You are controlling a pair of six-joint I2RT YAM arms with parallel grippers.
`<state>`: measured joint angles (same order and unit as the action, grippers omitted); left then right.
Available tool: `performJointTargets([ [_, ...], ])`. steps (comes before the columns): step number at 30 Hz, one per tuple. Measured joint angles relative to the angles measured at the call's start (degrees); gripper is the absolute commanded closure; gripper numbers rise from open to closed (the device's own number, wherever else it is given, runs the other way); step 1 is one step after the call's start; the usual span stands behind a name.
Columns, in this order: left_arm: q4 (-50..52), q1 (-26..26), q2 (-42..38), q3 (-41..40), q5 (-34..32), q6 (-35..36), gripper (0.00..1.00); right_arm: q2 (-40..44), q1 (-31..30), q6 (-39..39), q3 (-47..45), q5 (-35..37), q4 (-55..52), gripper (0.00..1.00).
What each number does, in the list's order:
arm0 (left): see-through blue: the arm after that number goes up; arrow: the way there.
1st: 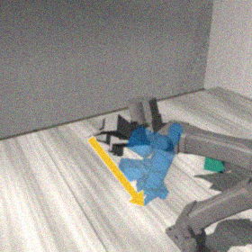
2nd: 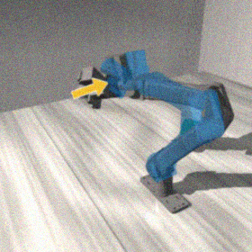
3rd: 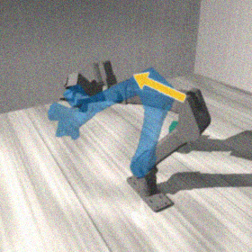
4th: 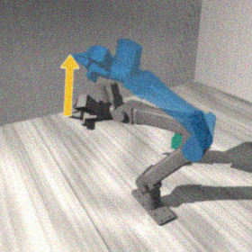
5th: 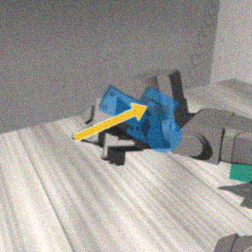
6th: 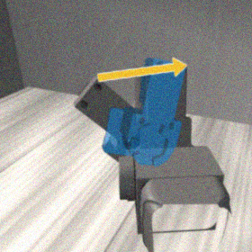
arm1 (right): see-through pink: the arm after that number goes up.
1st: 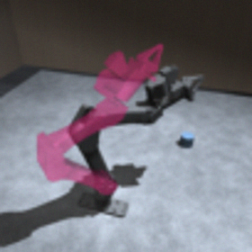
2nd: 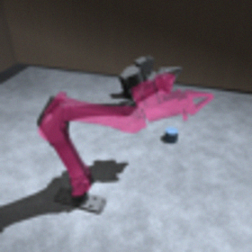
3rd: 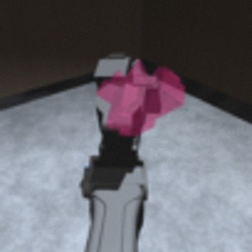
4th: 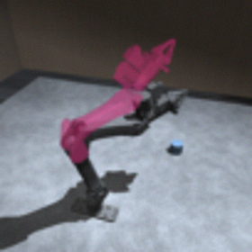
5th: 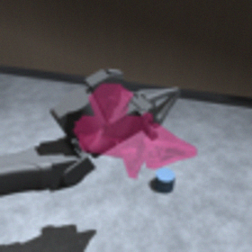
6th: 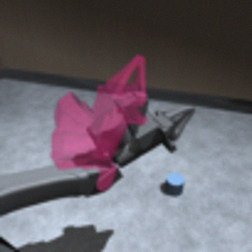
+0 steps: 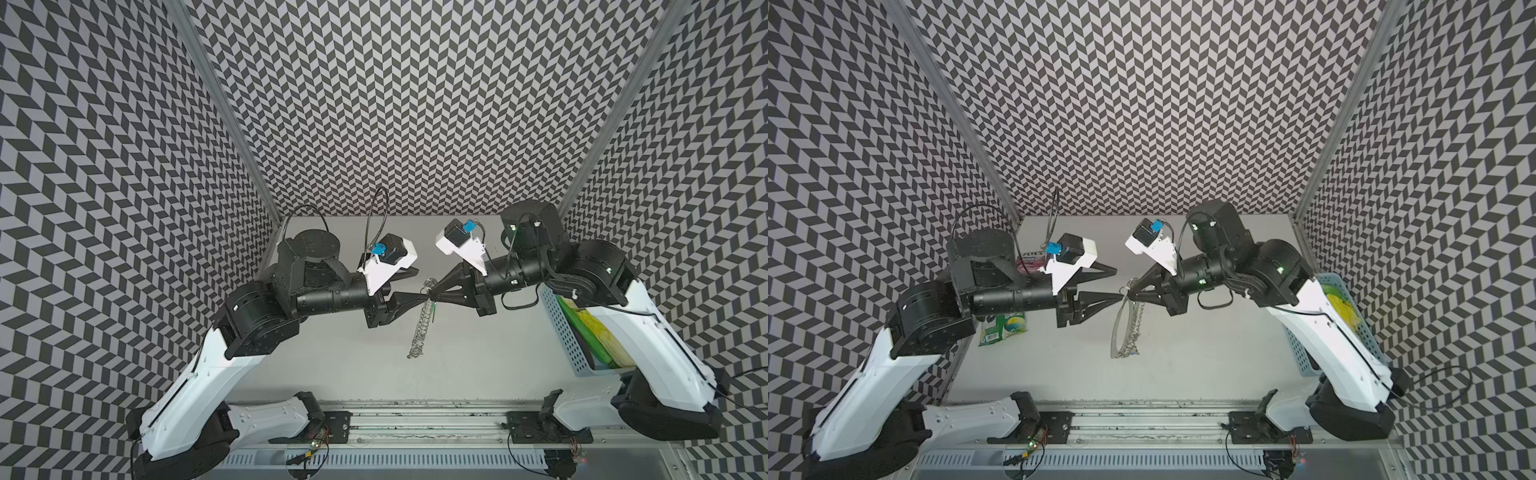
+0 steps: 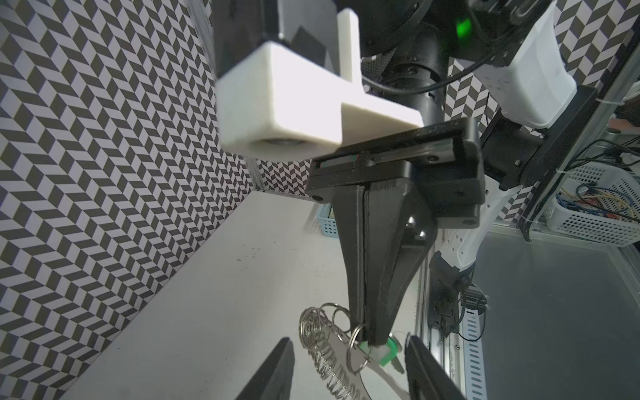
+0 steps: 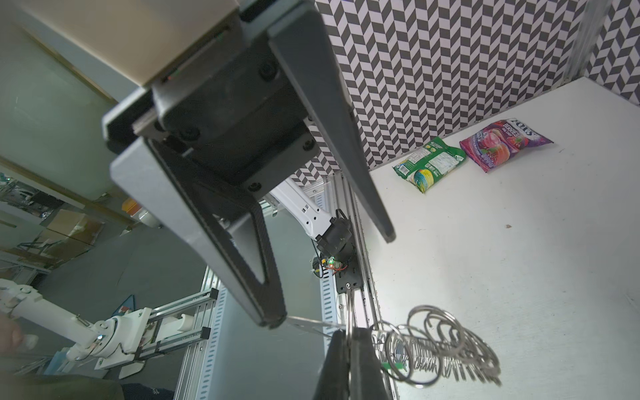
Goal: Attach keys to a key ring
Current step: Adjust the keyring.
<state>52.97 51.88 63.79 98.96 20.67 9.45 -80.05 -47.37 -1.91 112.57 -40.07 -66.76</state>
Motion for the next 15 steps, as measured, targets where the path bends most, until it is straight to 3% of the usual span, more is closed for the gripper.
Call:
performJointTargets([
  [11,3.56,0.00,1.36,1.49,3.67,0.11,0.51,0.70,-2.27,0.98,0.00,1.09,-2.27,1.00],
  [15,3.78,0.00,1.36,1.46,5.14,-0.07,0.58,0.70,-3.04,1.09,0.11,1.18,-2.29,1.00],
])
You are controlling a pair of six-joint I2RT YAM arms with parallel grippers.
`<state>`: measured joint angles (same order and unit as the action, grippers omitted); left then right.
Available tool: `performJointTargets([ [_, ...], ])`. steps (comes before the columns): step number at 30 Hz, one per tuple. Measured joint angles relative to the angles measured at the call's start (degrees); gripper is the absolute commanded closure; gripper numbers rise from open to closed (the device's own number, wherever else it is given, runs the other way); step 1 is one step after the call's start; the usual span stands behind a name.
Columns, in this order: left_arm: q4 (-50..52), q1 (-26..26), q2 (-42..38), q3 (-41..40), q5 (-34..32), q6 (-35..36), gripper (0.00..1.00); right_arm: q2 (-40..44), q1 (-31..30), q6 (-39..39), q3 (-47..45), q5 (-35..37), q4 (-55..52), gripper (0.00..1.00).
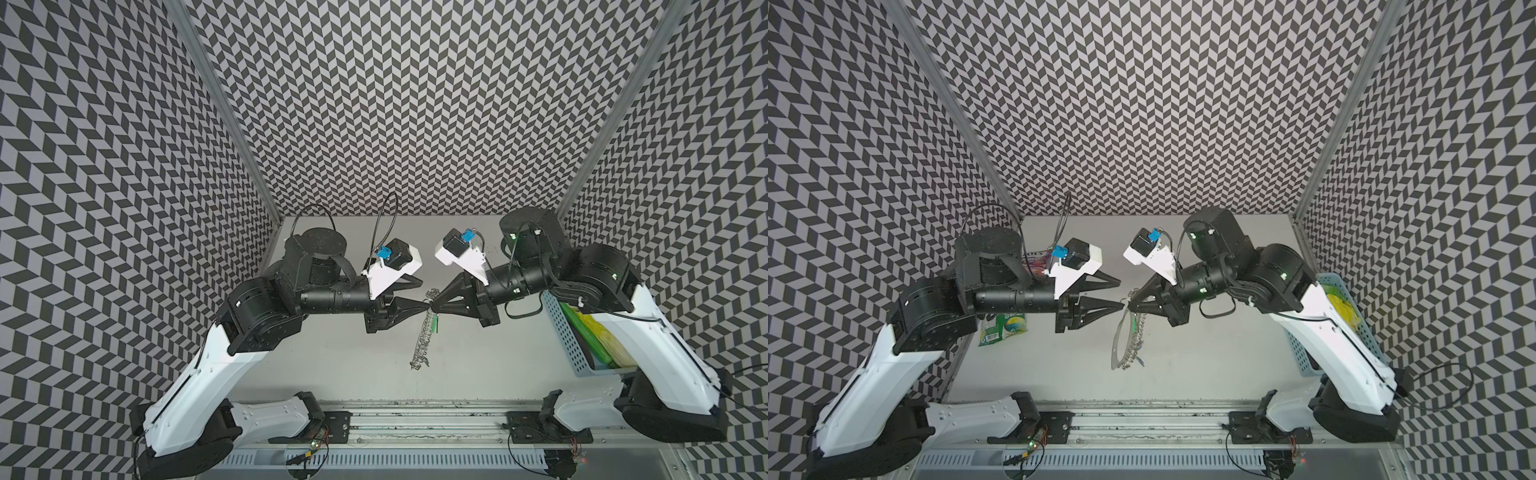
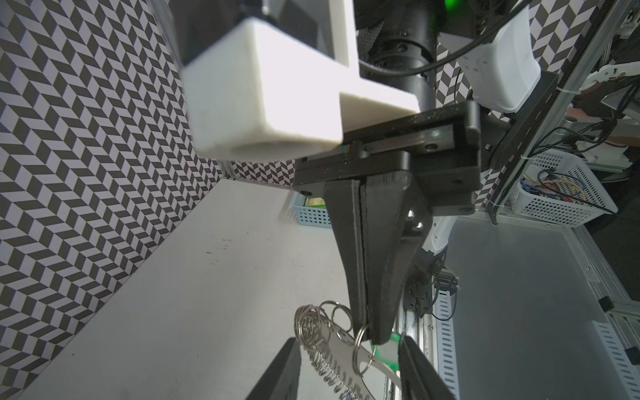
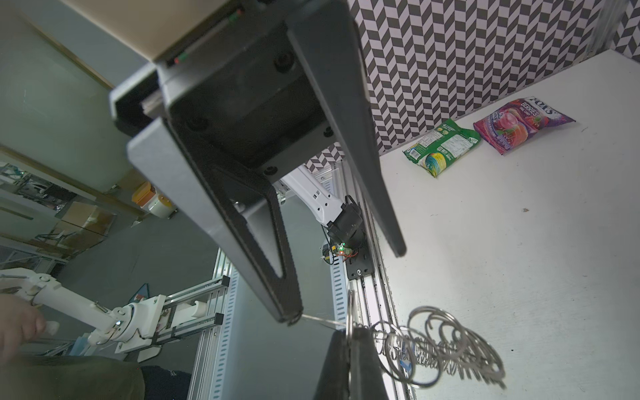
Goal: Attach keys to a key ring
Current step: Adjust the keyring.
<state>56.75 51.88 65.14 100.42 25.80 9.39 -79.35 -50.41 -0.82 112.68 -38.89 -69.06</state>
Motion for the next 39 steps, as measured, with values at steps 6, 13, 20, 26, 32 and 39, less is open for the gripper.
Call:
performJointTargets([
  [6,0.02,0.00,0.00,-0.07,2.34,-0.33,0.65,0.00,-0.33,0.02,0.63,0.13,-0.04,1.00],
  [13,0.00,0.00,0.00,-1.16,4.90,-1.33,0.72,0.00,-0.48,0.02,0.63,0.15,-0.07,1.00],
  [20,-0.09,0.00,0.00,-1.62,5.42,-1.86,0.84,0.00,-0.61,-0.02,0.63,-0.17,-0.35,1.00],
  [26,-0.66,-0.07,-0.02,-2.12,5.88,-2.80,0.90,0.00,-0.85,-0.11,0.63,-0.52,-0.50,1.00],
  [32,-1.01,-0.04,0.00,-2.73,7.15,-4.17,0.85,0.00,-0.87,-0.22,0.63,-0.42,-1.22,1.00],
  [39,-1.49,-0.07,-0.13,-3.37,7.82,-5.88,0.84,0.20,-0.90,-0.33,0.63,0.13,-1.25,1.00],
])
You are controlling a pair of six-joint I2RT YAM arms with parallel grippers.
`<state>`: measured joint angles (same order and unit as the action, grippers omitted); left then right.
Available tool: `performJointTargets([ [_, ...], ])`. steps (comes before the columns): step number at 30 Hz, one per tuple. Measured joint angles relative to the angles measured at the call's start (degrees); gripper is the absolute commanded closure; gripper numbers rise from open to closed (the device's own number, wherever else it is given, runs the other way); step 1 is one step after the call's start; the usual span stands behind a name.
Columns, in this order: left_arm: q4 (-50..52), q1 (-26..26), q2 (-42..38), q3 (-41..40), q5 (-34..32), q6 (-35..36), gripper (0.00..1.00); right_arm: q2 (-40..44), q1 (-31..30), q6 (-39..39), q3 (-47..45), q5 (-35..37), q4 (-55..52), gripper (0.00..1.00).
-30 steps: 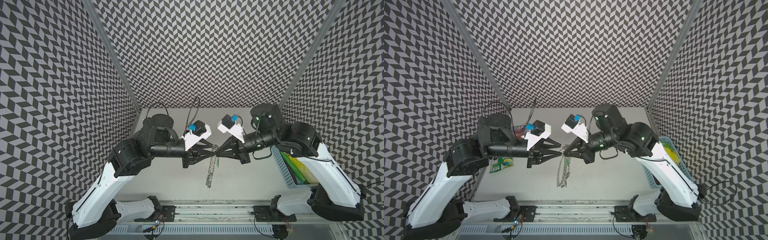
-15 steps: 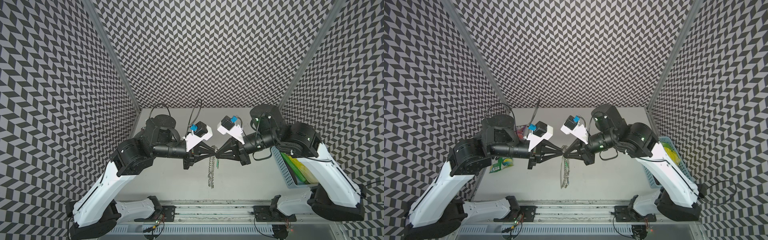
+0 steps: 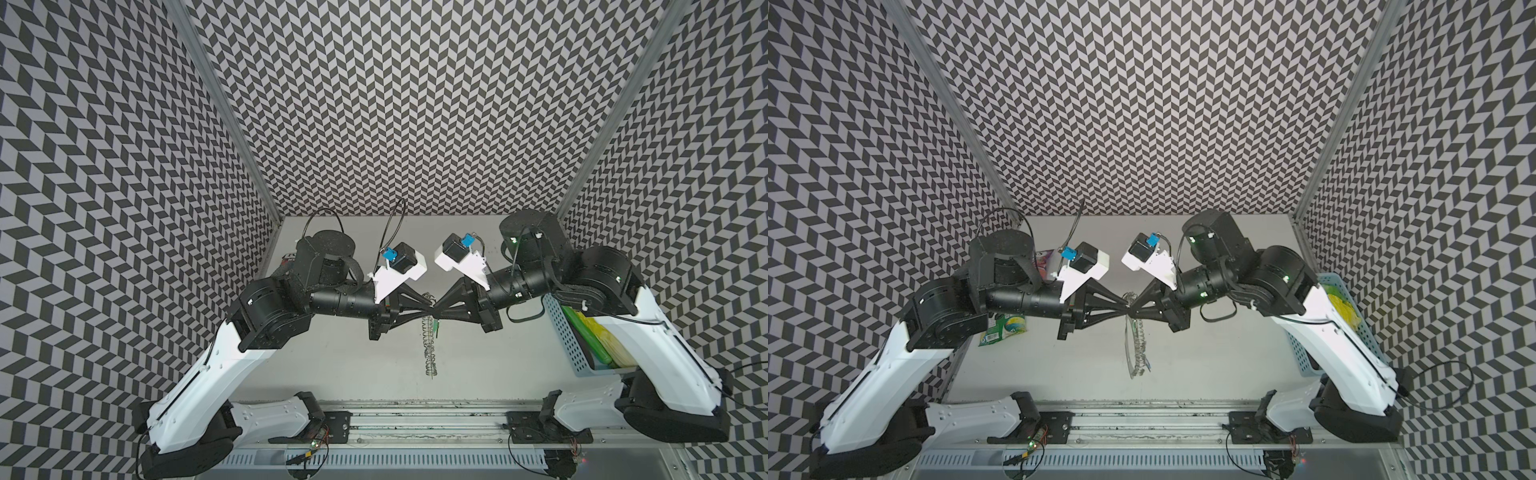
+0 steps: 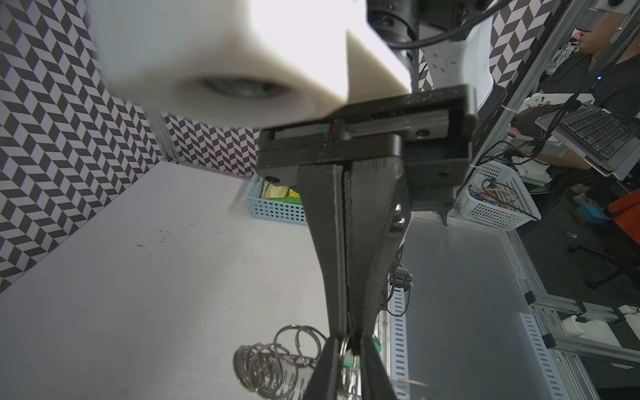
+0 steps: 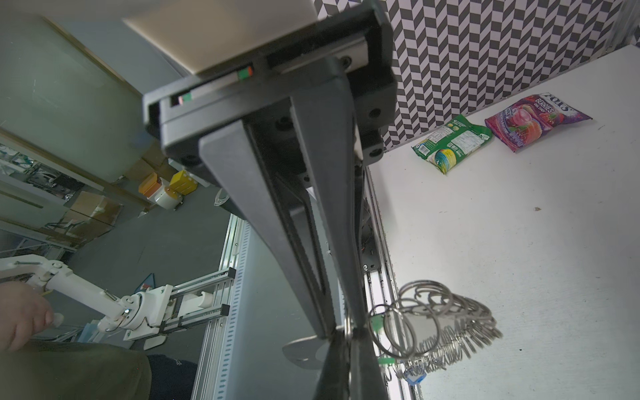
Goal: Attach keys to a key ring
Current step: Adjust the keyring.
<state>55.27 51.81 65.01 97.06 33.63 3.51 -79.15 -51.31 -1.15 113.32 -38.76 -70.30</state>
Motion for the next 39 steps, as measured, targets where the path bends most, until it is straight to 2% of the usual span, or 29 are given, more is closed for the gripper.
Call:
performJointTargets([
  [17,-2.03,-0.09,-0.98,-1.75,2.43,-3.23,1.00,0.92,-0.28,-0.39,0.00,0.00,0.07,1.00],
  [26,-3.72,-0.17,-1.77,-2.62,3.26,-3.63,1.00,1.27,-0.28,0.26,-0.24,-0.68,1.20,0.98],
  [29,-5.27,-0.20,-2.86,-3.28,2.10,-3.87,1.00,1.36,-0.28,0.57,-0.46,-0.70,3.06,0.90],
  [32,-7.52,-0.15,-4.20,-4.17,0.85,-4.37,1.00,1.36,-0.26,1.25,-0.66,-0.81,5.55,0.79],
  [33,-8.33,-0.13,-4.68,-4.55,0.52,-4.48,1.00,1.38,-0.26,1.36,-0.76,-0.83,6.32,0.72],
  [39,-13.03,-0.04,-6.25,-6.38,-0.81,-4.61,1.00,1.44,-0.26,2.14,-1.20,0.35,9.66,0.45],
])
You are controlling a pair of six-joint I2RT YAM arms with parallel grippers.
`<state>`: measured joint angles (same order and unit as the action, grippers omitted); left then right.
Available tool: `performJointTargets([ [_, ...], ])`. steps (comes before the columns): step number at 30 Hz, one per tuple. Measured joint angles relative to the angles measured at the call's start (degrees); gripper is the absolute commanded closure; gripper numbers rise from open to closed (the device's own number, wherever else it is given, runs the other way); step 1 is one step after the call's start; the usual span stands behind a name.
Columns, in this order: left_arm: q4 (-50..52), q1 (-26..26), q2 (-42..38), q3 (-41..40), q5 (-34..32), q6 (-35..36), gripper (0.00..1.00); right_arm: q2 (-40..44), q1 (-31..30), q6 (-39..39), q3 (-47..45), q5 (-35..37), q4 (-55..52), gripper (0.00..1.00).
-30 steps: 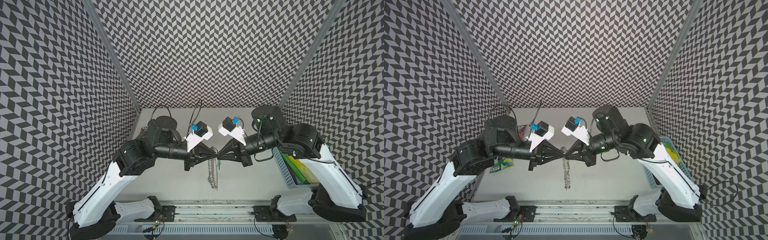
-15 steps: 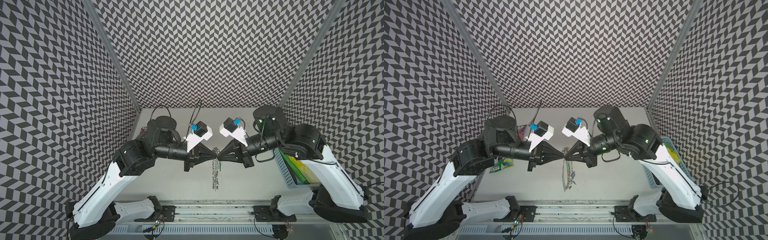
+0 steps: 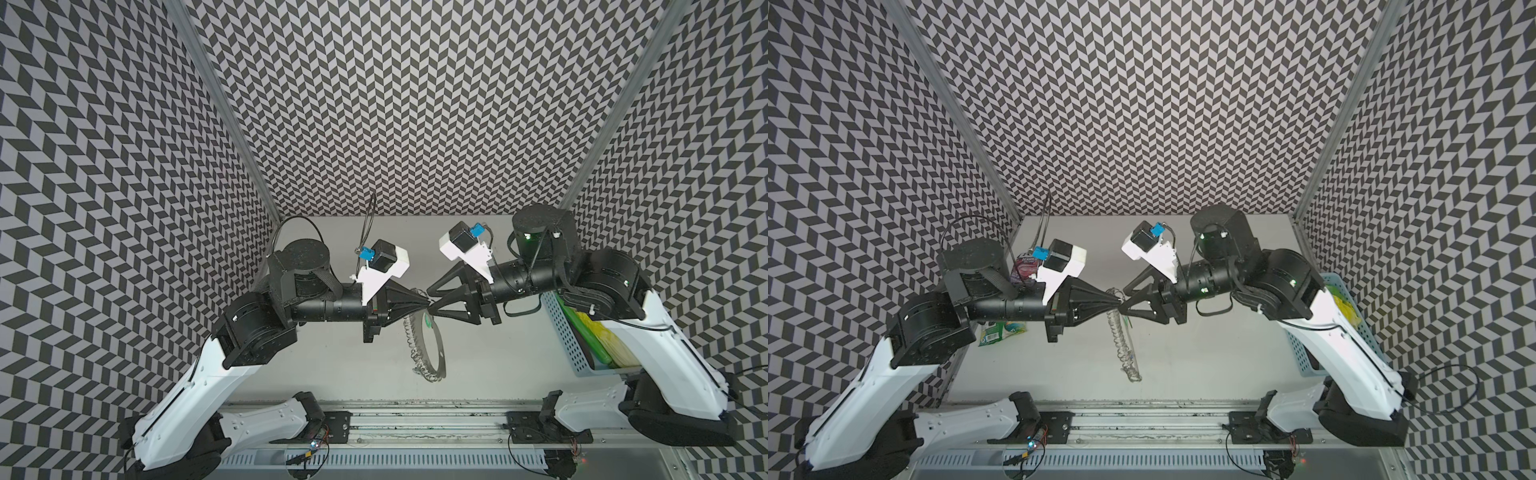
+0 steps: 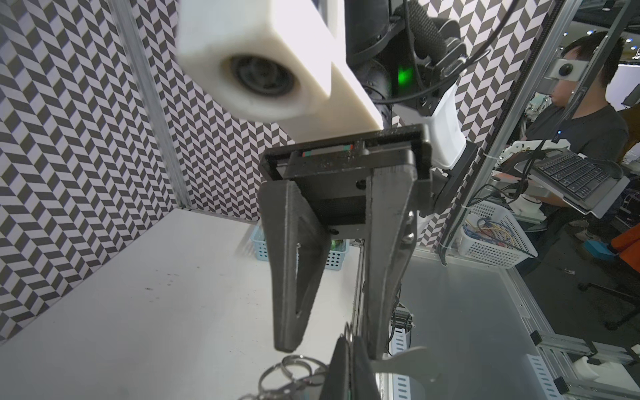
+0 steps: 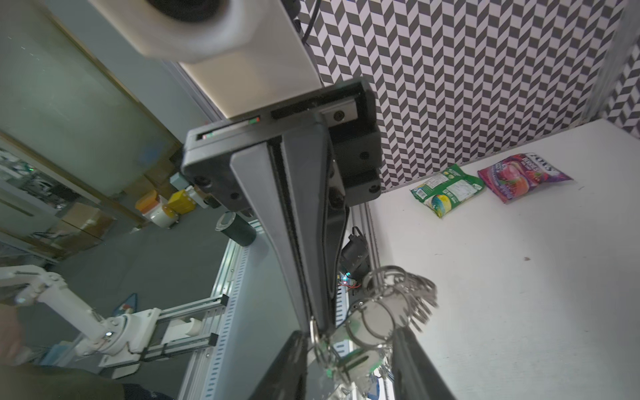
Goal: Attach keys to a key ring
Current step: Adjust the keyring.
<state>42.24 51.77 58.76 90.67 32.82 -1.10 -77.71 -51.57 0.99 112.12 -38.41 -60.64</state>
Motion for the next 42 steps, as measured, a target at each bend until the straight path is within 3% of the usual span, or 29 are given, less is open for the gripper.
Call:
performJointTargets([
  [4,-3.72,0.00,-1.20,-2.16,-1.51,-0.13,1.00,0.68,0.02,0.26,-1.18,2.36,1.49,0.28],
  [9,-8.59,0.00,-3.34,-5.22,-3.43,-1.42,1.00,4.74,0.92,1.07,-4.90,6.27,5.88,0.22],
  [18,-16.90,0.00,-6.21,-7.63,-5.35,-3.34,1.00,12.79,5.92,4.20,-12.26,5.29,19.26,0.31],
  [29,-28.81,0.00,-6.82,-9.27,-4.52,-7.50,1.00,7.37,6.01,12.92,-14.80,-6.69,35.01,0.39],
  [42,-35.80,0.00,-5.62,-9.27,-2.60,-11.06,1.00,5.79,6.12,16.52,-11.21,-12.46,40.13,0.42],
])
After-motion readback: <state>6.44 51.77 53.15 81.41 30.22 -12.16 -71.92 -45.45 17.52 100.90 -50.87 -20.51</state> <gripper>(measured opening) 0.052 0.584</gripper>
